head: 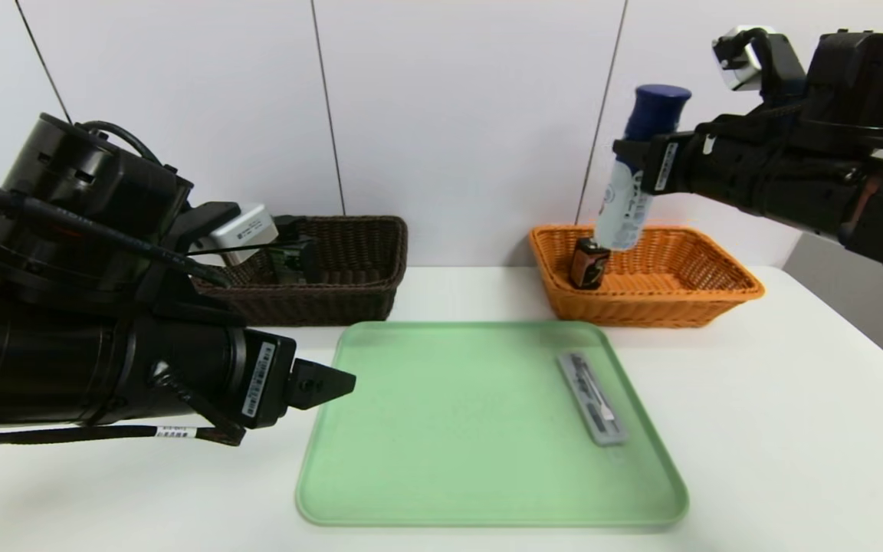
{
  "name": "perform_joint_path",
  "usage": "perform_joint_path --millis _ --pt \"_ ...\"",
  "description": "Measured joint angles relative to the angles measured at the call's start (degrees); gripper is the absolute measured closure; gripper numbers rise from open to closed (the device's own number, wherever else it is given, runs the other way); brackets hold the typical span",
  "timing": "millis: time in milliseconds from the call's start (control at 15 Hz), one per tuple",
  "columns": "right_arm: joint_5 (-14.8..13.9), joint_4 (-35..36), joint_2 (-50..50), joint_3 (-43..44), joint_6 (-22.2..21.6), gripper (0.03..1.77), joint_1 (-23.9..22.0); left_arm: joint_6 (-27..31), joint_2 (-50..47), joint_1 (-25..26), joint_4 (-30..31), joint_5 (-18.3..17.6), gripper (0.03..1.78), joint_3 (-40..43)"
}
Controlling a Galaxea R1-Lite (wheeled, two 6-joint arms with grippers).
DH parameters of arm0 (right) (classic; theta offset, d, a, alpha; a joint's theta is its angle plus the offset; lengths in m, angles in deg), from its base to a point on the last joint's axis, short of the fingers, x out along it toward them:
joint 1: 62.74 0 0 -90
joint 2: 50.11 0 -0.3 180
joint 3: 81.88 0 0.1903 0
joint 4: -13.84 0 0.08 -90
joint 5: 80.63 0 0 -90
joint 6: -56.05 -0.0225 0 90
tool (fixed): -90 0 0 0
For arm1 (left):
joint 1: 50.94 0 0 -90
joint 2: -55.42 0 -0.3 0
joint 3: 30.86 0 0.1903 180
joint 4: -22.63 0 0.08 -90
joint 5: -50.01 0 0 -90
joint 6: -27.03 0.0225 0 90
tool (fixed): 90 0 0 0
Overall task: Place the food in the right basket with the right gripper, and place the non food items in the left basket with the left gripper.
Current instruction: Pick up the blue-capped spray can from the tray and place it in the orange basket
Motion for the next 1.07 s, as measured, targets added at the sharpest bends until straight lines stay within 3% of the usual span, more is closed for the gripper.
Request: perform_joint_path --millis 533,1067 --pt "0.1 -0.1 5.8 4.5 -0.3 1.04 -10.0 0.0 0.2 0.0 0.6 0.0 0.12 0.0" --pt "0.5 2.1 16.6 8.9 -0.4 1.05 -12.8 0.0 1.9 0.2 2.7 0.1 0.12 -0.1"
